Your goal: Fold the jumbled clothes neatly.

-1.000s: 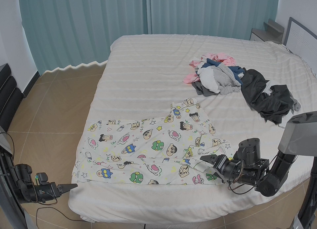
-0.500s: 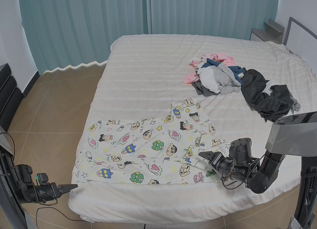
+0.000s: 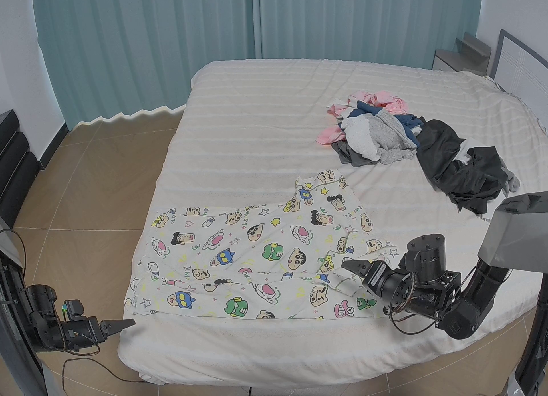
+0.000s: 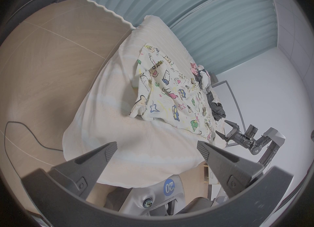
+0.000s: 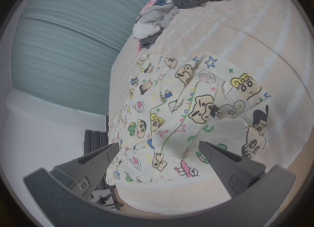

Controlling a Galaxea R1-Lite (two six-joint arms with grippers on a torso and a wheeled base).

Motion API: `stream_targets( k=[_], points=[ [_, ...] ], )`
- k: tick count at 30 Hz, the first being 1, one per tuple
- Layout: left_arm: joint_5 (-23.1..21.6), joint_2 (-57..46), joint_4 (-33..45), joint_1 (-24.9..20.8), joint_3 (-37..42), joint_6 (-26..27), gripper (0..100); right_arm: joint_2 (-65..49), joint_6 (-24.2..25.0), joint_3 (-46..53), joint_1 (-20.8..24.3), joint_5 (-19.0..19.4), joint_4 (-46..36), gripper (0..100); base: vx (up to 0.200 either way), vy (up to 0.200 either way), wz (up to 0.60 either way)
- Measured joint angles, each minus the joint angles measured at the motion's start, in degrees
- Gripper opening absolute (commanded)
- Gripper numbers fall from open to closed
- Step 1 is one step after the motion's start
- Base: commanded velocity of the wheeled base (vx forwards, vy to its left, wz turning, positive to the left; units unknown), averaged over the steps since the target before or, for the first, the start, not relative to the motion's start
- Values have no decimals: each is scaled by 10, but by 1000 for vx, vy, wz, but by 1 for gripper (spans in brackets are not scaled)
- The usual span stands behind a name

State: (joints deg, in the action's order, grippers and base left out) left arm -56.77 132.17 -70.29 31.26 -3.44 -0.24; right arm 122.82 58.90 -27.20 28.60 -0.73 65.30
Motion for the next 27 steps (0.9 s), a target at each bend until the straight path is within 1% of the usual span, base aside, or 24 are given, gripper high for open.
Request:
stream_targets(
  k=[2,5,7,13,27],
  points=[
    [0,1,0,0,0,3,100,-7,-25,4,7,-1,2,100,0,0,0],
    [0,2,0,0,0,8,100,-15,-77,6,20,-6,2,100,0,0,0],
    [0,4,0,0,0,10,100,-17,-95,4,31,-10,0,100,0,0,0],
    [0,5,0,0,0,12,100,5,-97,-7,47,-16,-1,100,0,0,0],
    [0,7,0,0,0,12,100,33,-95,-22,42,-16,2,100,0,0,0]
  ],
)
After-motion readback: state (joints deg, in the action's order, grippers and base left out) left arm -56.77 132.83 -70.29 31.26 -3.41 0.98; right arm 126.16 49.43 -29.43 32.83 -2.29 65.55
